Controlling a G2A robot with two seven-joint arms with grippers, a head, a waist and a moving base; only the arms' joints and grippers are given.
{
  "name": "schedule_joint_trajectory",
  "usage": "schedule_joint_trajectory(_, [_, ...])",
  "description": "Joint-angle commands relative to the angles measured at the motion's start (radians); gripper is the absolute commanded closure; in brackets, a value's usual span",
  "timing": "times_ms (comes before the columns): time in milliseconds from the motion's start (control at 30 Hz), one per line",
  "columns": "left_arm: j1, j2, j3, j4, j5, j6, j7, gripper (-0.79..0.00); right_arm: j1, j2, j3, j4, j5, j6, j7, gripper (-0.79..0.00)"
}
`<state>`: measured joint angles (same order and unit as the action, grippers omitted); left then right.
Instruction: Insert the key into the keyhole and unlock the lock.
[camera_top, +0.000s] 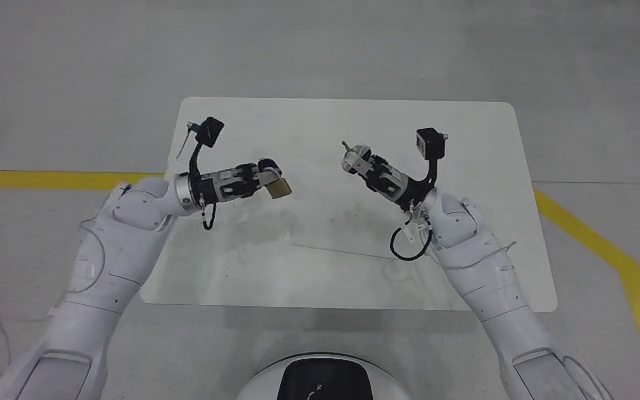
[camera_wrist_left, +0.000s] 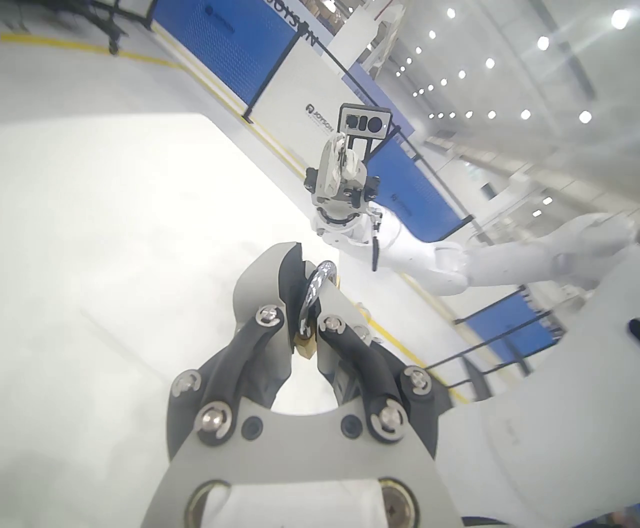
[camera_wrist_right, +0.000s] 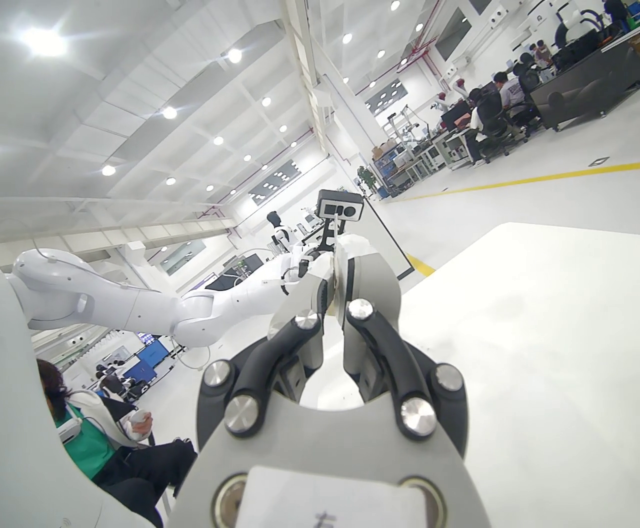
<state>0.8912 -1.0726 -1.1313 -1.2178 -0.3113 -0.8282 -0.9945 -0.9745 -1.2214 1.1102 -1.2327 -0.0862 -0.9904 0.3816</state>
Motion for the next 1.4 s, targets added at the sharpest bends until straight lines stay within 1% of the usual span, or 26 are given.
schedule_joint_trajectory(0, [0.0, 0.0, -0.001, 0.001, -0.014, -0.015, 0.021, 0.0, -0.003, 0.001, 0.002, -0.004, -0.002, 0.003, 0.0, 0.0])
schedule_joint_trajectory(200, [0.0, 0.0, -0.001, 0.001, -0.014, -0.015, 0.021, 0.0, -0.003, 0.001, 0.002, -0.004, -0.002, 0.003, 0.0, 0.0])
schedule_joint_trajectory(233, [0.011, -0.002, 0.006, -0.006, -0.035, 0.006, 0.03, 0.0, -0.003, 0.001, 0.002, -0.004, -0.002, 0.003, 0.0, 0.0])
schedule_joint_trajectory(267, [0.032, -0.006, 0.025, -0.022, -0.126, 0.08, 0.026, 0.0, -0.003, 0.001, 0.002, -0.004, -0.002, 0.003, 0.0, 0.0])
schedule_joint_trajectory(300, [0.036, -0.008, 0.03, -0.019, -0.22, 0.171, 0.009, 0.0, -0.003, 0.001, 0.002, -0.004, -0.002, 0.003, 0.0, 0.0])
schedule_joint_trajectory(333, [0.03, -0.009, 0.031, 0.002, -0.288, 0.26, -0.018, 0.0, -0.006, 0.001, 0.003, -0.011, -0.007, 0.012, -0.003, 0.0])
schedule_joint_trajectory(367, [0.021, -0.011, 0.039, 0.042, -0.364, 0.399, -0.04, 0.0, -0.012, 0.002, 0.008, -0.023, -0.024, 0.026, -0.008, 0.0])
schedule_joint_trajectory(400, [0.005, -0.016, 0.045, 0.078, -0.458, 0.564, -0.052, 0.0, -0.018, 0.003, 0.016, -0.035, -0.045, 0.037, -0.017, 0.0])
schedule_joint_trajectory(433, [-0.015, -0.021, 0.052, 0.102, -0.533, 0.7, -0.069, 0.0, -0.025, 0.005, 0.027, -0.043, -0.071, 0.053, -0.028, 0.0])
schedule_joint_trajectory(467, [-0.041, -0.022, 0.067, 0.127, -0.524, 0.791, -0.082, 0.0, -0.032, 0.006, 0.037, -0.052, -0.095, 0.069, -0.041, 0.0])
schedule_joint_trajectory(533, [-0.082, -0.026, 0.091, 0.159, -0.468, 0.858, -0.067, 0.0, -0.048, 0.009, 0.054, -0.066, -0.123, 0.087, -0.058, 0.0])
schedule_joint_trajectory(633, [-0.118, -0.039, 0.124, 0.193, -0.458, 0.9, -0.069, 0.0, -0.071, 0.015, 0.073, -0.087, -0.147, 0.108, -0.053, 0.0])
schedule_joint_trajectory(767, [-0.163, -0.062, 0.171, 0.246, -0.502, 0.984, -0.144, 0.0, -0.1, 0.024, 0.101, -0.129, -0.211, 0.152, -0.05, 0.0])
schedule_joint_trajectory(800, [-0.177, -0.068, 0.181, 0.259, -0.507, 0.992, -0.153, 0.0, -0.108, 0.026, 0.109, -0.141, -0.232, 0.165, -0.054, 0.0])
schedule_joint_trajectory(933, [-0.213, -0.09, 0.221, 0.304, -0.501, 0.989, -0.18, 0.0, -0.135, 0.031, 0.13, -0.201, -0.353, 0.23, -0.074, 0.0])
schedule_joint_trajectory(1067, [-0.229, -0.106, 0.234, 0.346, -0.527, 0.978, -0.205, 0.0, -0.157, 0.033, 0.136, -0.254, -0.434, 0.28, -0.095, 0.0])
schedule_joint_trajectory(1133, [-0.229, -0.111, 0.23, 0.366, -0.562, 0.983, -0.223, 0.0, -0.162, 0.033, 0.133, -0.272, -0.442, 0.292, -0.1, 0.0])
schedule_joint_trajectory(1167, [-0.228, -0.113, 0.228, 0.37, -0.575, 0.991, -0.229, 0.0, -0.164, 0.032, 0.125, -0.276, -0.416, 0.281, -0.105, 0.0])
schedule_joint_trajectory(1367, [-0.228, -0.113, 0.228, 0.37, -0.575, 0.991, -0.229, 0.0, -0.164, 0.031, 0.12, -0.274, -0.398, 0.27, -0.105, 0.0])
